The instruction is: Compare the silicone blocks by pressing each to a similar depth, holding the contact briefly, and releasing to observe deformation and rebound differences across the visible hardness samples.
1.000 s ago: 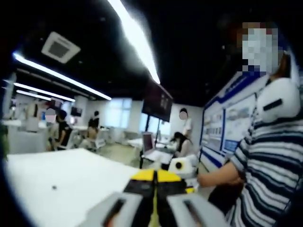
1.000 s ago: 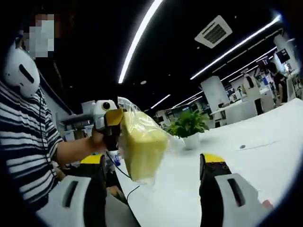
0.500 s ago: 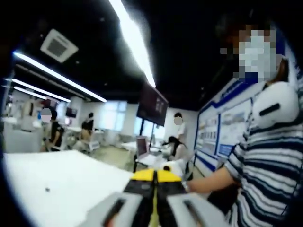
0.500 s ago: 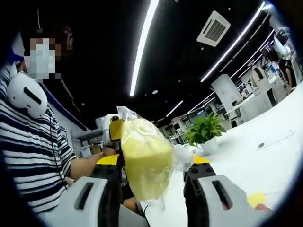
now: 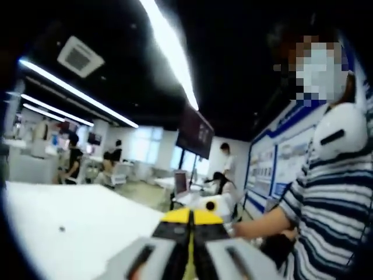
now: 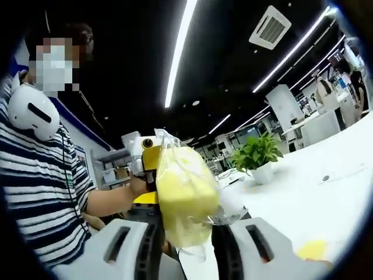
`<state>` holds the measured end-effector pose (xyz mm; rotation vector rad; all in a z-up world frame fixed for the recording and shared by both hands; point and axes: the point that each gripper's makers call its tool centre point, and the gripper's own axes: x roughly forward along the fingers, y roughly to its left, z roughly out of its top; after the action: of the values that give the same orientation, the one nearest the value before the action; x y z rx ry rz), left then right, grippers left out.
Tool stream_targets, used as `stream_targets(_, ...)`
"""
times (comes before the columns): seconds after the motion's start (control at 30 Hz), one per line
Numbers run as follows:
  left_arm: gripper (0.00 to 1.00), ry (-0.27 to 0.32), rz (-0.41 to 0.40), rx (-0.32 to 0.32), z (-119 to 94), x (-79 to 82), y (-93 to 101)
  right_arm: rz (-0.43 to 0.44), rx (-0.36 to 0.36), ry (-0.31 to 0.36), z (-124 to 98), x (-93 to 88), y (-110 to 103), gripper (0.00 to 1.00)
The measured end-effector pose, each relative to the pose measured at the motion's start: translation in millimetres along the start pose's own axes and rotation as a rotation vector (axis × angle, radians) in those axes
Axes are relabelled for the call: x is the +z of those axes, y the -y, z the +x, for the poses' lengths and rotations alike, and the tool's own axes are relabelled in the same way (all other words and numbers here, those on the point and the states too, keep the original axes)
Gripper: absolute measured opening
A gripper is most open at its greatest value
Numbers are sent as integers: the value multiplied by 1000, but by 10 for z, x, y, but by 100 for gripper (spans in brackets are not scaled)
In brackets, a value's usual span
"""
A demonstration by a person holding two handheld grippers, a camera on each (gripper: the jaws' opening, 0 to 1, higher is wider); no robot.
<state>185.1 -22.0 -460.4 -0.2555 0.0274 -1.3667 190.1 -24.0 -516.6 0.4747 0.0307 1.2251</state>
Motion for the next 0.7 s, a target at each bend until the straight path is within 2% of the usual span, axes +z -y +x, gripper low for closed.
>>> stream_targets(0.23,0,26,0,38,-80,51,-52,3,-16,-54,92,11,-11,17)
stream_targets(0.3,0,29,6,55,-94,56,-78,40,-26,-79,109,-4,-12,14)
stream_targets(0.53,0,36,-1,101,-193,33,-136,3,-88,-130,176,-19,44,6)
stream_targets(0.7,0,57,-6,133,-270,28,-172,2,-97,-158,245,-46,58,3)
